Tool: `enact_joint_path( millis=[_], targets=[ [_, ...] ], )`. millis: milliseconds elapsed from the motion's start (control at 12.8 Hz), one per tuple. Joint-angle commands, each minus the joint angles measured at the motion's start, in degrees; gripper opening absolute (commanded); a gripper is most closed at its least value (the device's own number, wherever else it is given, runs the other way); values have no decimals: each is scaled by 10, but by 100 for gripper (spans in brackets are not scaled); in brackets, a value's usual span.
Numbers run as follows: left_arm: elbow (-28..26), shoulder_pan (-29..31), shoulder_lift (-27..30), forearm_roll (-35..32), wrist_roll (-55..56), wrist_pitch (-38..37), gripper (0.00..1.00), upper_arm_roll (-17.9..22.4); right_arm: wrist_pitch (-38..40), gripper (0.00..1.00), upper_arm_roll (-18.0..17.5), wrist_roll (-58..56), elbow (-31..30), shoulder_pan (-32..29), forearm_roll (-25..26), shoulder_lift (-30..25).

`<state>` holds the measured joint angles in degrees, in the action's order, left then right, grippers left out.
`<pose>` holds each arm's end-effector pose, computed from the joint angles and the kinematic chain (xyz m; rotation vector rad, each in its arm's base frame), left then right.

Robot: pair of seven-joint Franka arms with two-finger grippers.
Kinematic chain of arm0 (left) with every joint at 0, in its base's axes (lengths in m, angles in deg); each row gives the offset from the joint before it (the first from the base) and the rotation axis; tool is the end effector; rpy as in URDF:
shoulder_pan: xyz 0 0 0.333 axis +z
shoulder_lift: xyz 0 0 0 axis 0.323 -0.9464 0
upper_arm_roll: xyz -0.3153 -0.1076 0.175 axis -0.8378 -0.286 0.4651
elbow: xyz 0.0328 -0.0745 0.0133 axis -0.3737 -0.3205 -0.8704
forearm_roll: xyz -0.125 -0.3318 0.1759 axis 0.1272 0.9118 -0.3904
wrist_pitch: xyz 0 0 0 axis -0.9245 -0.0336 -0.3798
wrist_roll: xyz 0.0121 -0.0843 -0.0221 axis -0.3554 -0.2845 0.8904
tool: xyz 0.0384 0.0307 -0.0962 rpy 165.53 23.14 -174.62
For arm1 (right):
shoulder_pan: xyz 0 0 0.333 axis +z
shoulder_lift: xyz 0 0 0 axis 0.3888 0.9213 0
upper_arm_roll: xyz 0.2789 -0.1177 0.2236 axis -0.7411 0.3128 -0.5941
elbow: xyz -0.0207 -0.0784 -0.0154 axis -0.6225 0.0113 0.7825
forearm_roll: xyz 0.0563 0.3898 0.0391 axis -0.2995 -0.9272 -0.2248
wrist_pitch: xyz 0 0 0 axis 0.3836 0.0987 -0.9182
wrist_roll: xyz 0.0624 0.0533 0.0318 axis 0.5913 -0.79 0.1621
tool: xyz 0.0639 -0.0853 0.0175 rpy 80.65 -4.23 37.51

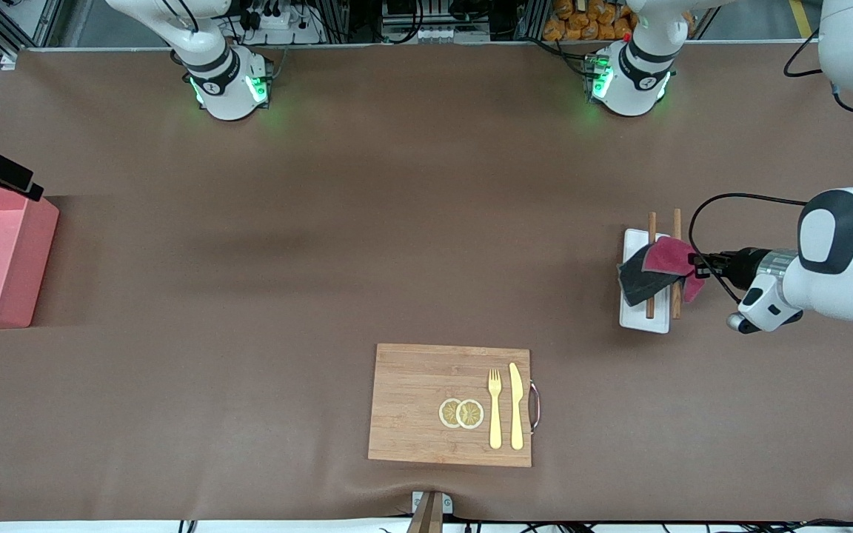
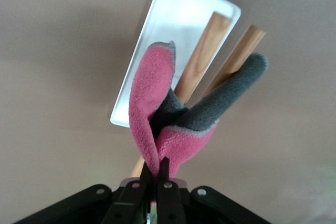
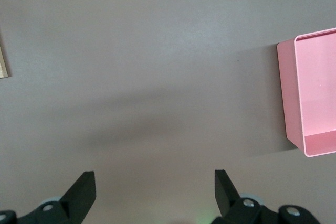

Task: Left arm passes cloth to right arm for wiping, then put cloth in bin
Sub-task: 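Close the left gripper on the pink-grey cloth, then lift the cloth off the tray with the left gripper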

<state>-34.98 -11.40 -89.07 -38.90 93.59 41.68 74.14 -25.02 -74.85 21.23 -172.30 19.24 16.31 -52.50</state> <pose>0.6512 0.0183 0.3858 2.8871 0.2741 -0.7177 0.5511 -0.0503 0.6968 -3.1172 0.2555 0.0912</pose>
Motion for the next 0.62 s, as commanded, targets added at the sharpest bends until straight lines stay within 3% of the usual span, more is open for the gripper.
enact_joint_path(
  millis=[0, 234, 546],
  targets=[
    [24, -41, 31, -17, 28, 0, 0, 2, 5, 100, -5, 3, 7, -11, -6, 4],
    [62, -58, 68, -17, 128, -5, 0, -36, 5, 100, -5, 1, 7, -11, -7, 4],
    [75, -57, 86, -4, 268, -5, 0, -147, 5, 100, -5, 4, 7, -11, -7, 6]
  ],
)
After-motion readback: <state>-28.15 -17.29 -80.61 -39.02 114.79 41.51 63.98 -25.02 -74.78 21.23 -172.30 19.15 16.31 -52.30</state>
